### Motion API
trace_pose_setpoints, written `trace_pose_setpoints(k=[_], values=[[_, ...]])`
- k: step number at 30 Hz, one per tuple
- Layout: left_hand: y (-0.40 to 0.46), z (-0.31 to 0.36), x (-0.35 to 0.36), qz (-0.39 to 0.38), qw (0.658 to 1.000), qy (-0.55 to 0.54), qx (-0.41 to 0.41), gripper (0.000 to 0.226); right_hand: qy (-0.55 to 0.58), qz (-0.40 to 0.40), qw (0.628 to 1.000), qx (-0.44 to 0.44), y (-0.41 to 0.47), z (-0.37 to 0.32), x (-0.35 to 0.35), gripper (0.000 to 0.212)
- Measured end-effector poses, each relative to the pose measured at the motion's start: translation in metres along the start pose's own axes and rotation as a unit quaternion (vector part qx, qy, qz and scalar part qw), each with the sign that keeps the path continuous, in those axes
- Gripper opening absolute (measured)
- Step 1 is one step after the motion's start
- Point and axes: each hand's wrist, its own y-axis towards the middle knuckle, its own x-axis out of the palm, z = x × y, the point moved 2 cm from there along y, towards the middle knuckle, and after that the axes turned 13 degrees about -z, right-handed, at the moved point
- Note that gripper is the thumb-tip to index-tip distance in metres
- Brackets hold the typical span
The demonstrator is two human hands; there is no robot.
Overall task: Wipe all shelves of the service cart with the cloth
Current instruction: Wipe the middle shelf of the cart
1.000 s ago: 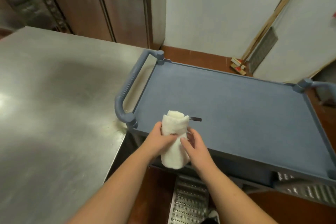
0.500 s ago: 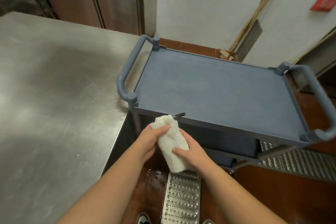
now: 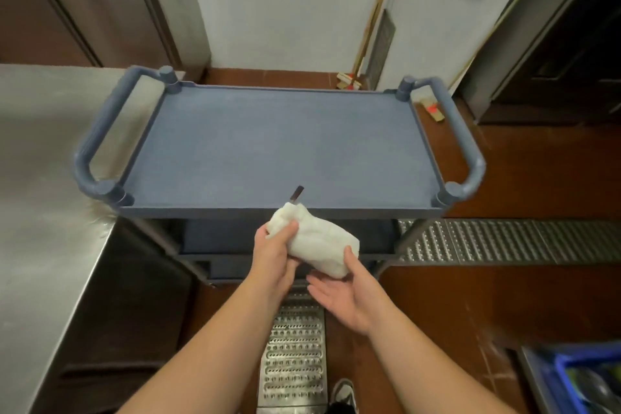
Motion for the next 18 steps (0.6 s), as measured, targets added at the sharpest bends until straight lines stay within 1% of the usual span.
trace_pose_setpoints(k=[2, 4, 5, 7, 8, 9, 11, 13, 14, 15, 16, 18], values=[[0.001, -0.007, 0.019, -0.007, 0.999, 0.043, -0.005, 0.063, -0.001, 0.023, 0.999, -0.031, -0.003, -0.019, -0.007, 0.050], [0.002, -0.005, 0.033, -0.052, 0.989, 0.137, -0.014, 0.064, -0.024, 0.059, 0.996, -0.063, -0.005, -0.037, -0.014, 0.052], [0.002, -0.002, 0.037, -0.089, 0.977, 0.193, -0.023, 0.062, -0.028, 0.071, 0.994, -0.080, -0.004, -0.045, -0.016, 0.053], [0.002, 0.005, 0.043, -0.167, 0.938, 0.299, -0.045, 0.055, -0.008, 0.071, 0.991, -0.115, -0.002, -0.057, -0.017, 0.056], [0.002, 0.007, 0.042, -0.177, 0.923, 0.338, -0.055, 0.054, 0.015, 0.065, 0.989, -0.131, 0.000, -0.059, -0.015, 0.057], [0.002, 0.008, 0.039, -0.165, 0.914, 0.365, -0.063, 0.058, 0.037, 0.051, 0.987, -0.146, 0.001, -0.058, -0.012, 0.057], [0.003, 0.010, 0.029, -0.143, 0.916, 0.369, -0.071, 0.067, 0.059, 0.015, 0.986, -0.158, 0.004, -0.048, -0.003, 0.055], [0.006, 0.005, 0.017, -0.158, 0.922, 0.344, -0.078, 0.068, 0.067, -0.002, 0.988, -0.137, 0.012, -0.027, 0.004, 0.051], [0.008, 0.000, 0.009, -0.173, 0.919, 0.344, -0.081, 0.067, 0.068, -0.010, 0.990, -0.123, 0.020, -0.016, 0.005, 0.049], [0.009, -0.004, 0.001, -0.184, 0.909, 0.364, -0.087, 0.066, 0.070, -0.012, 0.992, -0.107, 0.028, -0.005, 0.006, 0.047], [0.011, -0.009, -0.009, -0.194, 0.892, 0.397, -0.098, 0.065, 0.077, -0.001, 0.992, -0.101, 0.039, 0.006, 0.001, 0.047], [0.021, -0.025, -0.040, -0.228, 0.855, 0.448, -0.128, 0.063, 0.075, 0.024, 0.991, -0.110, 0.069, 0.026, -0.026, 0.050]])
